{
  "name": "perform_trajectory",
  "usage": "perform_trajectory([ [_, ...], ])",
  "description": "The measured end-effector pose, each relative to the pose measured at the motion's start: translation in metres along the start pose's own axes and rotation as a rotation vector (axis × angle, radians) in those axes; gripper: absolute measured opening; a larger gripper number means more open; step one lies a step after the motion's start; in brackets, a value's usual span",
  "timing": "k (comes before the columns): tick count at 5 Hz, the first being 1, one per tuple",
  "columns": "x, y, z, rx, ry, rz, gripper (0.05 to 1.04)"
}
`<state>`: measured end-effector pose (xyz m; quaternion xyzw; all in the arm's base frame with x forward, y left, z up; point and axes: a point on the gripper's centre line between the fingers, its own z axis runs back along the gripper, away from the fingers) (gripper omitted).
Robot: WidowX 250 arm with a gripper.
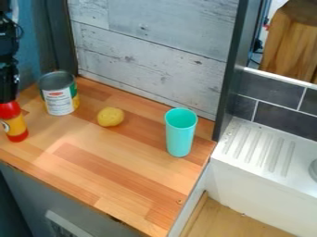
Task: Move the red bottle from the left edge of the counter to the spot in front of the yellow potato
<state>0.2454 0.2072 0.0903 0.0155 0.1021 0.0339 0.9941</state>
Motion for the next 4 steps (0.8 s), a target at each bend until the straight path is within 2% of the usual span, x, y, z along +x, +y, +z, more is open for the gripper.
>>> perform_trajectory([
  [2, 0.003, -0.002, 0.000, -0.019, -0.025, -0.009, 0.447],
  [3, 0.001, -0.006, 0.001, -0.026, -0.033, -0.017, 0.343],
  [4, -0.008, -0.008, 0.032, 0.046, -0.124, 0.033, 0.343],
])
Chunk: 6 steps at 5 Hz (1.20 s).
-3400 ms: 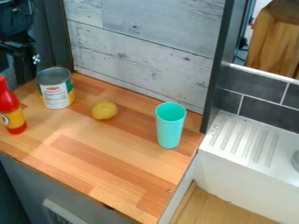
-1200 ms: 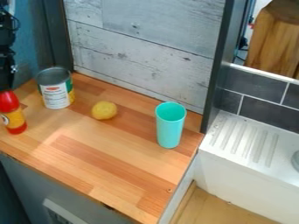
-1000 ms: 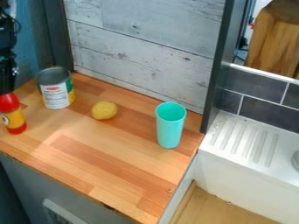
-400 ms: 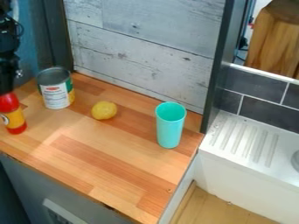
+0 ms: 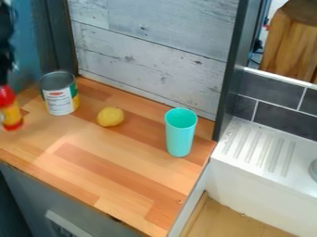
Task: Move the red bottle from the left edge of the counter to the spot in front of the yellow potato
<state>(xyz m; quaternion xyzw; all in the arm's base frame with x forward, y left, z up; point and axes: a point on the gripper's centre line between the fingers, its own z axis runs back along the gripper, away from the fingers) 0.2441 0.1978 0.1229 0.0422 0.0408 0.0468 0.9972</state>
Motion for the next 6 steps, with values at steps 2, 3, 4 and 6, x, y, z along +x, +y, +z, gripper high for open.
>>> perform_trajectory([
  [2, 0.007, -0.058, 0.050, -0.012, -0.136, -0.141, 0.343],
  [3, 0.011, -0.086, 0.044, -0.066, -0.090, -0.224, 0.343],
  [4, 0.018, -0.111, 0.024, -0.130, -0.007, -0.294, 0.343],
  [6, 0.030, -0.139, 0.000, -0.120, 0.071, -0.397, 0.343],
])
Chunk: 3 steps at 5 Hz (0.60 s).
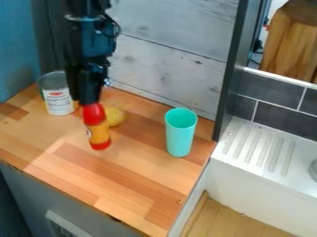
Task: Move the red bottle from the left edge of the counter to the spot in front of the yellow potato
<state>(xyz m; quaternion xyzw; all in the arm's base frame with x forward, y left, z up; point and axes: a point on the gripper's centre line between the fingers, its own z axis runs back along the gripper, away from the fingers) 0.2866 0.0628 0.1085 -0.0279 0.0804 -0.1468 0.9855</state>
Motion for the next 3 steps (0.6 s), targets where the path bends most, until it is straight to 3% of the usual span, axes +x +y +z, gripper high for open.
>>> perform_trajectory([
  [3, -0.010, -0.006, -0.024, 0.044, 0.060, -0.041, 0.343],
])
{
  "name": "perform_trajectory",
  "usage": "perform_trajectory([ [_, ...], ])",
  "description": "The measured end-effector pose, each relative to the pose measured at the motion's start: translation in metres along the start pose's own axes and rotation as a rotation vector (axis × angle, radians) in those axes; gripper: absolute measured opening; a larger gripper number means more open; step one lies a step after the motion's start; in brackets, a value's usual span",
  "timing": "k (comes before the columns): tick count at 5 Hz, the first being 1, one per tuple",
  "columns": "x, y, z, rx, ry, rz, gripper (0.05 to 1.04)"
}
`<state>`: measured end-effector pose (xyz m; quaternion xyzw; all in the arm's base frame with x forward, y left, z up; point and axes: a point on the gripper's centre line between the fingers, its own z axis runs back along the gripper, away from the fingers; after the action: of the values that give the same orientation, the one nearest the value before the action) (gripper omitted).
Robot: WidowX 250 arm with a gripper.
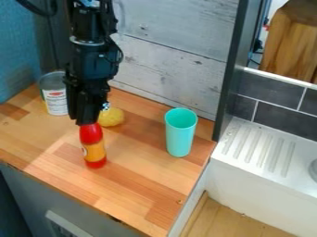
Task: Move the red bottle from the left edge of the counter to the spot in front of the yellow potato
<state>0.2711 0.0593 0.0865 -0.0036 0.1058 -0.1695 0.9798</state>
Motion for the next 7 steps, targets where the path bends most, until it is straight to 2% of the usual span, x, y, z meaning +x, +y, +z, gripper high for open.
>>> perform_trajectory([
  [1, -0.005, 0.001, -0.001, 0.027, -0.003, 0.010, 0.373],
  [2, -0.007, 0.000, -0.002, 0.021, 0.008, 0.007, 0.486],
  [3, -0.012, -0.003, 0.009, 0.023, -0.011, -0.002, 0.821],
  [4, -0.016, -0.008, 0.022, 0.004, -0.048, -0.009, 1.010],
  [5, -0.030, -0.003, 0.050, 0.000, -0.114, -0.010, 1.009],
  [6, -0.044, 0.024, 0.078, 0.023, -0.211, 0.057, 1.003],
  [7, -0.039, 0.068, 0.099, 0.038, -0.311, 0.169, 1.003],
])
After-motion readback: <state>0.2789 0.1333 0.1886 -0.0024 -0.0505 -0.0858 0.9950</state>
